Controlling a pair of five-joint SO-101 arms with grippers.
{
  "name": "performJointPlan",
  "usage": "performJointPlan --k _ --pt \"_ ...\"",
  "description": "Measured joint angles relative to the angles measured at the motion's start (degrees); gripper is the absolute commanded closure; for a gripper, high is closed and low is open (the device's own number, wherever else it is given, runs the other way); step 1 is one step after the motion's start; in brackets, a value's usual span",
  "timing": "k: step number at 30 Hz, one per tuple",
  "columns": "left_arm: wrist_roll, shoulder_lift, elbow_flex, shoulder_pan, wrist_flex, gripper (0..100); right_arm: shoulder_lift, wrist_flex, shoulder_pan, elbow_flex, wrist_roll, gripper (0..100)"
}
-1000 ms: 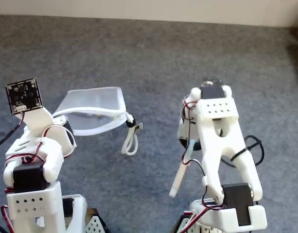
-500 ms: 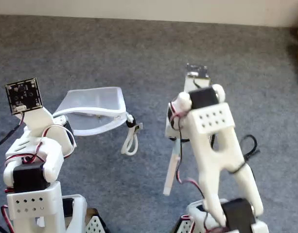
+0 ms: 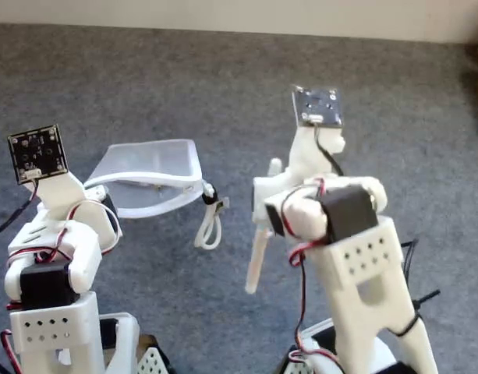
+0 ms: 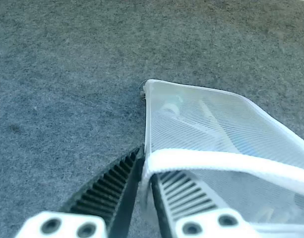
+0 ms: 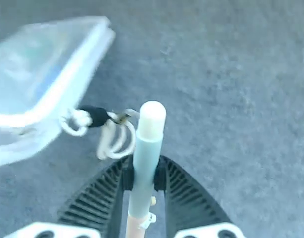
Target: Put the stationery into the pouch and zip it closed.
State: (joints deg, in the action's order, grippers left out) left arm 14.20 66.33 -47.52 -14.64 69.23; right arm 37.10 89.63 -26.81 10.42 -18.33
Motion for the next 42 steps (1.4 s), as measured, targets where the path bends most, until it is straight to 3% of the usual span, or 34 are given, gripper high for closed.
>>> performJointPlan --k 10,23,28,42 --pt "-0.18 0.0 0.0 0.0 0.0 99 10.55 -13.63 -5.63 0.0 1.58 99.3" --pt "-0.18 0.0 0.0 0.0 0.0 99 11.43 -25.14 -12.04 0.0 5.71 99.3" --pt "-0.18 0.0 0.0 0.0 0.0 99 11.87 -30.59 -15.03 2.64 11.08 99.3" --pt "-0.18 0.0 0.0 0.0 0.0 99 23.65 -70.33 -16.0 36.31 23.38 99.3"
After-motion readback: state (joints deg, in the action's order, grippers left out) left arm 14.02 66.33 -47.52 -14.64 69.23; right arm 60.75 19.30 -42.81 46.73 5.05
